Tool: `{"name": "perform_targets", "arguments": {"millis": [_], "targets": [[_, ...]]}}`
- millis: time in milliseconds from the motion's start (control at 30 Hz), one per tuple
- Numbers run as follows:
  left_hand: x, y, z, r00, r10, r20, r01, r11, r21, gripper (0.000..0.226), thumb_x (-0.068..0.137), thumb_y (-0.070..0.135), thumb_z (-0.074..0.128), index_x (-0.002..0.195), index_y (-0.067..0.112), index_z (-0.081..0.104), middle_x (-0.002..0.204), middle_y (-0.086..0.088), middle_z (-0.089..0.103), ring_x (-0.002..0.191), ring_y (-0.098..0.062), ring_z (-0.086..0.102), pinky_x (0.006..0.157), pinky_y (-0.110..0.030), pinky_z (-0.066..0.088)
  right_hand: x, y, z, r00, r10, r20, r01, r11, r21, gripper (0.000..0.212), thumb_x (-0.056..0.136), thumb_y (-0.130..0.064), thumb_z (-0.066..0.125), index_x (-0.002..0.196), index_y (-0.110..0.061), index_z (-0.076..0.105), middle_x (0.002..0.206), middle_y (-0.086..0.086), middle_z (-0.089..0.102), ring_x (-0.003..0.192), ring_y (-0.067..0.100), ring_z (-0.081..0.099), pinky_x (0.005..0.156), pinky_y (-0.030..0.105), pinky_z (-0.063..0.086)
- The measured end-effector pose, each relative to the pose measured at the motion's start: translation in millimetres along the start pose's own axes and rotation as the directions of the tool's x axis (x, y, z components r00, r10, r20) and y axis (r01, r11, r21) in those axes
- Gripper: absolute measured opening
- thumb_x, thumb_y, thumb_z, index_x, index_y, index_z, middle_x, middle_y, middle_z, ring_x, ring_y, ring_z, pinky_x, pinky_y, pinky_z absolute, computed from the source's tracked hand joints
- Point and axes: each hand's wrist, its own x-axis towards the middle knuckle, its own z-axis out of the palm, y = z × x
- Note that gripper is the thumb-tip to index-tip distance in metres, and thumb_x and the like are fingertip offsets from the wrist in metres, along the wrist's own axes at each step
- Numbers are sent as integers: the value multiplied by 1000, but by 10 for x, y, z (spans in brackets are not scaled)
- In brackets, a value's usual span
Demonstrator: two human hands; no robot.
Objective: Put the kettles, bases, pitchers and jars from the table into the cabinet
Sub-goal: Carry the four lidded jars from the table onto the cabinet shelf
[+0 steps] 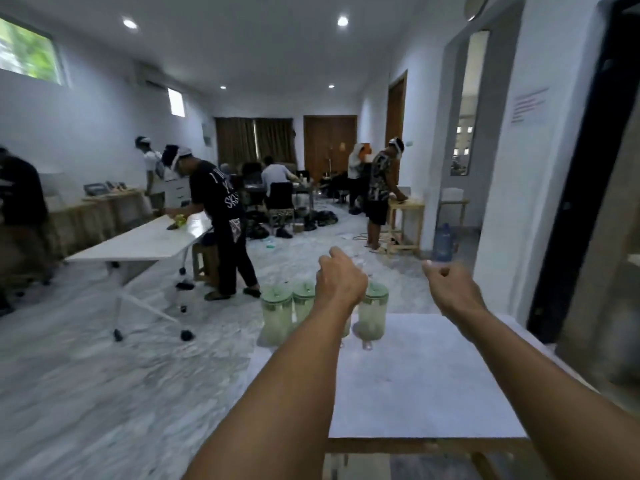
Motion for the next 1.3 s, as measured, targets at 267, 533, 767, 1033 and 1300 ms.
{"name": "perform_targets", "arguments": {"millis": [267,533,767,1033,1300], "targets": [[838,-1327,-121,975,-217,-43,218,976,11,36,93,18,48,128,8,45,135,-15,48,118,-34,53,81,-35,42,263,-210,1696,980,32,197,-27,999,-27,38,96,-47,50,93,-10,59,91,10,60,92,31,58,75,33,38],[1792,-2297,557,879,-477,18,477,877,-49,42,87,23,59,125,9,49,127,-14,58,115,-34,58,91,-38,49,1112,215,3213,917,139,375,-133,990,-43,38,95,-38,55,65,-17,46,62,4,50,69,25,49,67,35,40],[2590,-2747,1161,782,-622,33,622,777,-93,45,81,29,69,117,5,55,118,-13,65,110,-32,63,85,-36,51,1666,588,4110,815,297,497,-308,949,-62,25,84,-35,73,86,-10,68,81,7,68,81,27,65,71,30,46],[2794,-2988,1254,777,-629,36,620,753,-219,25,90,25,57,107,9,64,106,-13,68,88,-29,60,70,-27,40,1643,640,4469,817,314,483,-390,919,63,15,90,-25,67,93,-10,67,92,11,71,92,31,66,81,37,52],[2764,-2914,389,877,-480,3,437,796,-419,28,88,40,59,80,14,65,82,-6,69,79,-26,63,63,-31,42,1270,-153,4202,858,274,435,-411,873,261,20,90,-30,66,102,-14,64,104,3,66,94,20,60,87,45,55]]}}
